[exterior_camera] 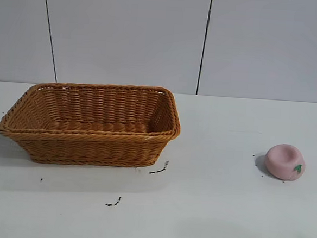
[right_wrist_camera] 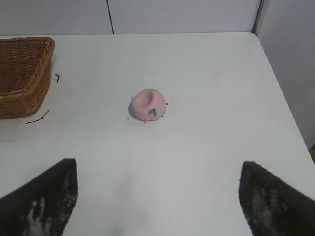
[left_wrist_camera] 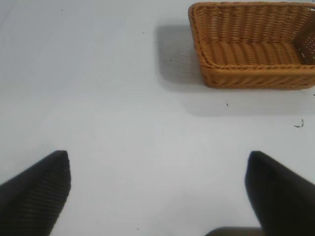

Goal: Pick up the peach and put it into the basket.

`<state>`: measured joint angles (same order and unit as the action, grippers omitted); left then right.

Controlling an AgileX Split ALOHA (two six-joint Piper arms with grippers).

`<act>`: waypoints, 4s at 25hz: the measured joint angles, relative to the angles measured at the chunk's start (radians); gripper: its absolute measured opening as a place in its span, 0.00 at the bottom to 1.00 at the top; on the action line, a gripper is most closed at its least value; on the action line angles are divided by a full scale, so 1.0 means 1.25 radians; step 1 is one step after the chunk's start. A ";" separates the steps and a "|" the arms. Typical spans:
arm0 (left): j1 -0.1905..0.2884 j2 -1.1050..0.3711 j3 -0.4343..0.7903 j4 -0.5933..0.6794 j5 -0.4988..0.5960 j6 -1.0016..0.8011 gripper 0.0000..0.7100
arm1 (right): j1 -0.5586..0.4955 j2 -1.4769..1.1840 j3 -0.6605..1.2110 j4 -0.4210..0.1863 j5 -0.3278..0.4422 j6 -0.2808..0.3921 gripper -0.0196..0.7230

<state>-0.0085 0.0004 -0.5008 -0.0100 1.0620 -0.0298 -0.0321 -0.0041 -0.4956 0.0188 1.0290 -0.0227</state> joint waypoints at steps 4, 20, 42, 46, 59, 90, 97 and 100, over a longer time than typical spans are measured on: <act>0.000 0.000 0.000 0.000 0.000 0.000 0.98 | 0.000 0.000 0.000 0.000 0.000 0.000 0.85; 0.000 0.000 0.000 0.000 0.000 0.000 0.98 | 0.000 0.412 -0.060 -0.030 -0.106 0.000 0.85; 0.000 0.000 0.000 0.000 0.000 0.000 0.98 | 0.017 1.513 -0.678 0.059 -0.091 -0.105 0.85; 0.000 0.000 0.000 0.000 0.000 0.000 0.98 | 0.062 1.572 -0.678 0.024 -0.128 -0.091 0.85; 0.000 0.000 0.000 0.000 0.000 0.000 0.98 | 0.081 1.637 -0.679 -0.066 -0.188 0.026 0.85; 0.000 0.000 0.000 0.000 0.000 0.000 0.98 | 0.085 1.431 -0.709 -0.002 -0.133 -0.023 0.01; 0.000 0.000 0.000 0.000 0.000 0.000 0.98 | 0.163 1.497 -0.935 0.010 -0.029 -0.037 0.01; 0.000 0.000 0.000 0.000 0.000 0.000 0.98 | 0.238 1.560 -1.048 0.027 0.008 -0.040 0.01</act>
<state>-0.0085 0.0004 -0.5008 -0.0100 1.0620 -0.0298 0.2659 1.9463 -1.8060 0.0523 1.0388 -0.0722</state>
